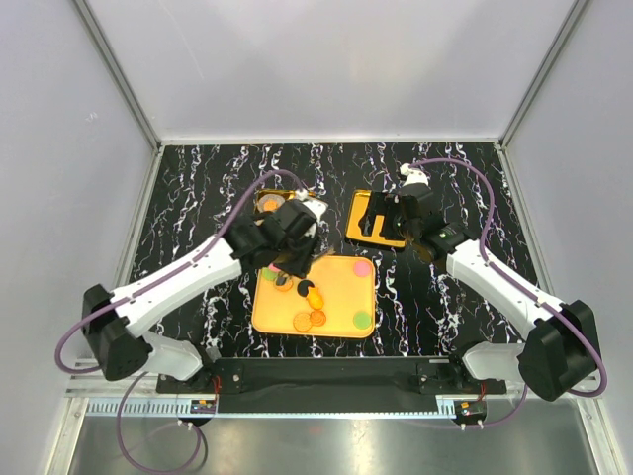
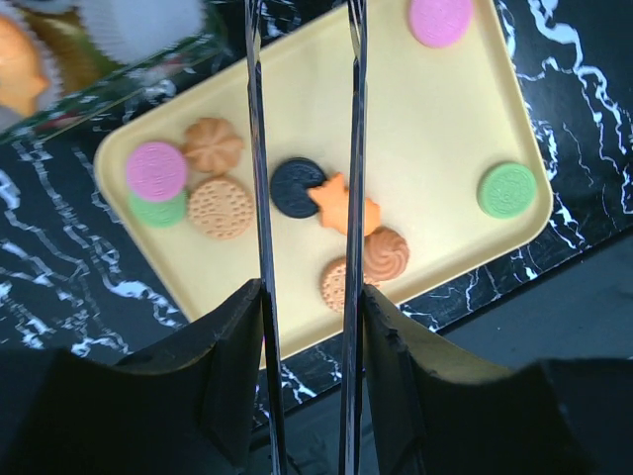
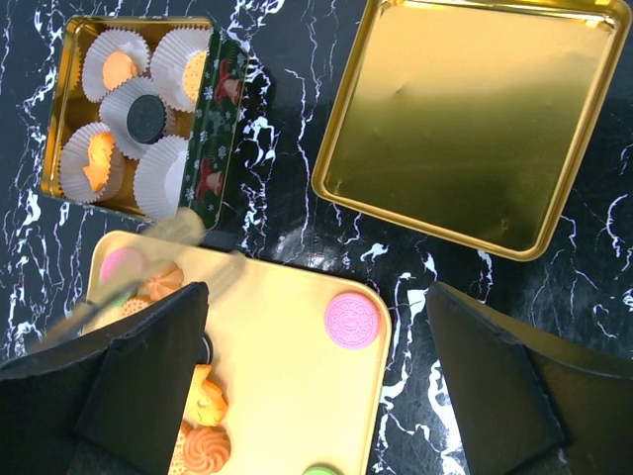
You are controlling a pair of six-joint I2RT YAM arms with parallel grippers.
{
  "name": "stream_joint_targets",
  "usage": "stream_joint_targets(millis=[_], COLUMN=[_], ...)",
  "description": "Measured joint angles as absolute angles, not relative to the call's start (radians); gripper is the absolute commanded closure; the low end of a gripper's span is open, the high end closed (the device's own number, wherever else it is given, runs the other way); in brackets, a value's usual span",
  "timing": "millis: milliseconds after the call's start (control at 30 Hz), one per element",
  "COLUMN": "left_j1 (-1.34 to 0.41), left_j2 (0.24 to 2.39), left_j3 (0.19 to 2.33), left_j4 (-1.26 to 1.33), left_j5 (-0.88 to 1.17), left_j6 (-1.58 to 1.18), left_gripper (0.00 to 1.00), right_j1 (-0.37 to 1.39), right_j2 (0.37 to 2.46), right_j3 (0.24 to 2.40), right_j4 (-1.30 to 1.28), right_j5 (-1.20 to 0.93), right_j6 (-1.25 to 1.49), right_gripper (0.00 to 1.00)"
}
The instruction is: Pack the cookies
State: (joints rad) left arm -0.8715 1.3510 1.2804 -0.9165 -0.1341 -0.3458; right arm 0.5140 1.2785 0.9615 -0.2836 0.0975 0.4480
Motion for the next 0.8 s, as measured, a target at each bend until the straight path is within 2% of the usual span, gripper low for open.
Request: stream_joint_targets(millis=[400,800], left_j1=[-0.998,-1.026], left_j2=[1.53,1.572], left_j3=[1.28,1.289], left_j4=[-0.818,-0.79], left_j5=[-0.097,-0.082], left_j6=[-0.377,-0.379], left_gripper=[0.55,0.55], right_j1=[0.514,0.514], right_j2=[1.277,1.275], right_j3=[0.962,0.962], right_j4=[-0.287,-0.288], right_j5=[0.116,0.121], right_j6=[0.447,0.441], right_gripper=[0.0,0.0])
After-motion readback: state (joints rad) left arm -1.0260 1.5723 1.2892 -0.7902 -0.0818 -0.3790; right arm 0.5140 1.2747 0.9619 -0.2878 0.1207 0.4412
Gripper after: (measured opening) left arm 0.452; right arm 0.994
